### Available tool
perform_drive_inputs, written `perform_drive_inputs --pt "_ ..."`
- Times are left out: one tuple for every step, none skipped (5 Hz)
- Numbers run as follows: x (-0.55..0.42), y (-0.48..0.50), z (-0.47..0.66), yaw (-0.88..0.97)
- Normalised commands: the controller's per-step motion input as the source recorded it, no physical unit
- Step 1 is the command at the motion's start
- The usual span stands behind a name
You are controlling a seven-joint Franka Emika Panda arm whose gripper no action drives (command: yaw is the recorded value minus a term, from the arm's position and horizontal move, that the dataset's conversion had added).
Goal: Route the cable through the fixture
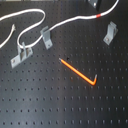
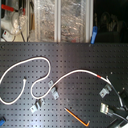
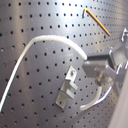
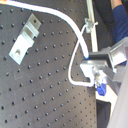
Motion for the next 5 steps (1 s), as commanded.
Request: perform_drive_inputs --pt "-0.016 -0.01 0.0 0.01" --pt "-0.062 -0.191 0.17 -0.07" --pt "-0.255 -0.267 0.37 -0.1" --pt "-0.246 -0.267 0.38 -0.09" --pt "-0.404 -0.156 0.27 0.12"
